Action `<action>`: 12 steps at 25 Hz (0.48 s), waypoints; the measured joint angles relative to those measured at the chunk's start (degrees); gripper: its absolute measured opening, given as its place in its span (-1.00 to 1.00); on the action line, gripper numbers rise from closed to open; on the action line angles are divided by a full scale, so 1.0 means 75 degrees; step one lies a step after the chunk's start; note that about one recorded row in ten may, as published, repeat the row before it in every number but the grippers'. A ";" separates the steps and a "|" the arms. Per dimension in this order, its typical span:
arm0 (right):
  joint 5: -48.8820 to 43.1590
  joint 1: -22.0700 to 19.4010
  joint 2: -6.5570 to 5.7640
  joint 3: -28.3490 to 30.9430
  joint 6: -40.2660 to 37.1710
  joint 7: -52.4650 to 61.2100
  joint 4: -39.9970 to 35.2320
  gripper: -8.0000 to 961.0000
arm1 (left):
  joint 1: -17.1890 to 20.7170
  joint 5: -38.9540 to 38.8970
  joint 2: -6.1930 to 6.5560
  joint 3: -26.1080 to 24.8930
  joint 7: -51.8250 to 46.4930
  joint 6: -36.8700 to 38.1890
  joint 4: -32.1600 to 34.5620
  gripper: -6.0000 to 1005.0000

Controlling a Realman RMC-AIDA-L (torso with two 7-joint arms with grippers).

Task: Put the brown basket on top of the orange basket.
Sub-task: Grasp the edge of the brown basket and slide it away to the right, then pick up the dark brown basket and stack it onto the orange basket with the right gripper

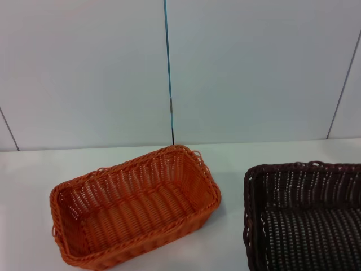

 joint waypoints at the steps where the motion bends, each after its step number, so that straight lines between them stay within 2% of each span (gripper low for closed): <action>1: 0.0046 0.0013 -0.0008 0.0021 -0.0050 0.0012 0.0057 -0.70 | 0.0000 0.0001 0.0000 0.0000 0.0000 0.0000 -0.0003 0.72; 12: 0.0376 0.0485 -0.0091 0.0046 -0.0110 0.0246 0.0268 -0.70 | 0.0049 0.0008 -0.0013 0.0085 0.0000 0.0069 0.0009 0.72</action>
